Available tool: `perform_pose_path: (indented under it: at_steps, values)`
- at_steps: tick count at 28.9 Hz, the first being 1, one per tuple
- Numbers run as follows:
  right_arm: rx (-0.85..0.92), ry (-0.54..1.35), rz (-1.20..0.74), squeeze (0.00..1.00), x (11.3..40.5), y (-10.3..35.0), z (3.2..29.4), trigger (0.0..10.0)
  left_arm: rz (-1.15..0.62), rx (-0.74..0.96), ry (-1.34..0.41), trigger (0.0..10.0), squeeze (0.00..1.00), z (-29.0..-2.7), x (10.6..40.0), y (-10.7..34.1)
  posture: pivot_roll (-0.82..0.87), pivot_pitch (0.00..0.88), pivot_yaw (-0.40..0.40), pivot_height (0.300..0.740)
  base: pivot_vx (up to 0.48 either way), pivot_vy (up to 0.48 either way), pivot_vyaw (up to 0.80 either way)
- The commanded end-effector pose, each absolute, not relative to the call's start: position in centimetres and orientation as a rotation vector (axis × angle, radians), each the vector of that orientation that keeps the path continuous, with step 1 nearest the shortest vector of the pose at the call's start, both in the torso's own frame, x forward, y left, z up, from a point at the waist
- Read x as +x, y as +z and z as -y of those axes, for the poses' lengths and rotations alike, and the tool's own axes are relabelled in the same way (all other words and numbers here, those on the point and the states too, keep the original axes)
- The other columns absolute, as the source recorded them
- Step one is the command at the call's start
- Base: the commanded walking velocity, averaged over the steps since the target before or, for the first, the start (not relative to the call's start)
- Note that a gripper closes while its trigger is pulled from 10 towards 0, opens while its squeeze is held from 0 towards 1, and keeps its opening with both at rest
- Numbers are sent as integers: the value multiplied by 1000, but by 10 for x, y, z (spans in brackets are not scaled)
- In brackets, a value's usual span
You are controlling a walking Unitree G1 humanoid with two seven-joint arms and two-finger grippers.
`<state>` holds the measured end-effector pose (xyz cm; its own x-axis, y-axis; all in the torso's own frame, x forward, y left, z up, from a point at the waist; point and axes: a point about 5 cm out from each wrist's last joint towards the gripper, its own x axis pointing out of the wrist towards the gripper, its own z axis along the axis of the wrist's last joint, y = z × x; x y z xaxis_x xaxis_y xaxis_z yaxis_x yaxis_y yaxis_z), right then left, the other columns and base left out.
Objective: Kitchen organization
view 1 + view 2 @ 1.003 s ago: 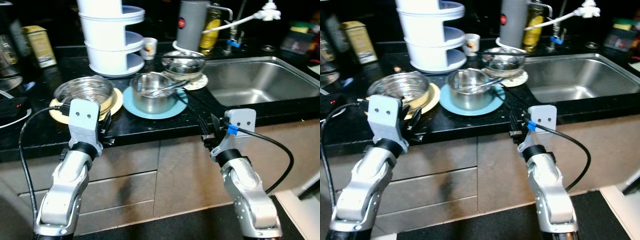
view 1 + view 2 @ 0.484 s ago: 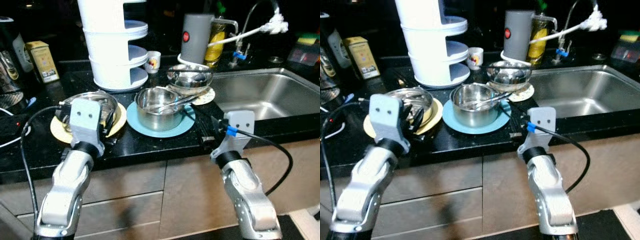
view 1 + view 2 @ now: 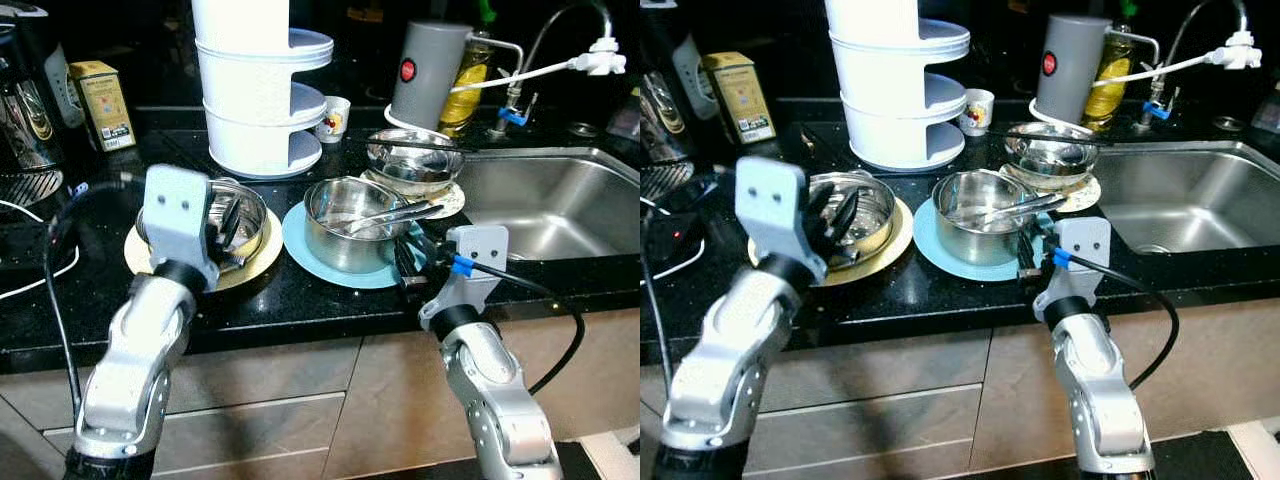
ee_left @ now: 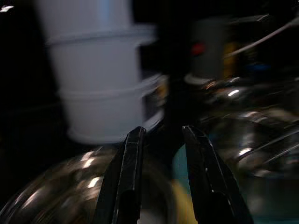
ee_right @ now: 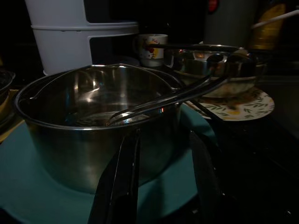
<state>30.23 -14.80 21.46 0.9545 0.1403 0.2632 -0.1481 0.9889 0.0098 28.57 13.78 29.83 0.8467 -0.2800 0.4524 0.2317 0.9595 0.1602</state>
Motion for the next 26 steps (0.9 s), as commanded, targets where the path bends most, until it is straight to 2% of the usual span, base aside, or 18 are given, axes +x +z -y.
perform_pose_path:
  at_steps: [1,4,8,9,15,19,23,24,25,26]
  values:
    - [23,146,246,0,301,211,149,10000,487,99,-319,10000,0,-134,283,300,-29,101,-53,740,0,0,0]
    - [25,149,244,0,301,211,148,10000,479,120,-355,10000,0,-134,282,312,-28,100,-53,740,0,0,0]
    - [28,155,240,0,300,210,148,10000,403,206,-306,10000,0,-148,288,313,-29,95,-53,740,0,0,0]
    - [31,159,237,0,300,209,147,10000,395,236,-302,10000,1000,-155,289,312,-29,95,-53,740,0,0,0]
    - [36,177,228,0,299,207,146,10000,390,283,-372,10000,1000,-175,285,317,-26,89,-61,740,0,0,0]
    - [41,192,225,0,298,206,144,10000,389,299,-423,10000,1000,-199,280,328,-24,86,-63,740,0,0,0]
    - [46,198,224,0,298,206,143,10000,385,325,-474,10000,1000,-209,275,332,-20,84,-63,740,0,0,0]
    - [49,202,224,0,298,205,143,10000,372,334,-507,10000,204,-214,271,332,-19,83,-64,740,0,0,0]
    - [51,206,224,0,297,205,142,10000,361,351,-548,10000,0,-218,266,331,-18,83,-65,740,0,0,0]
    - [55,210,223,0,297,205,141,10000,351,406,-562,10000,0,-223,262,327,-18,83,-65,740,0,0,0]
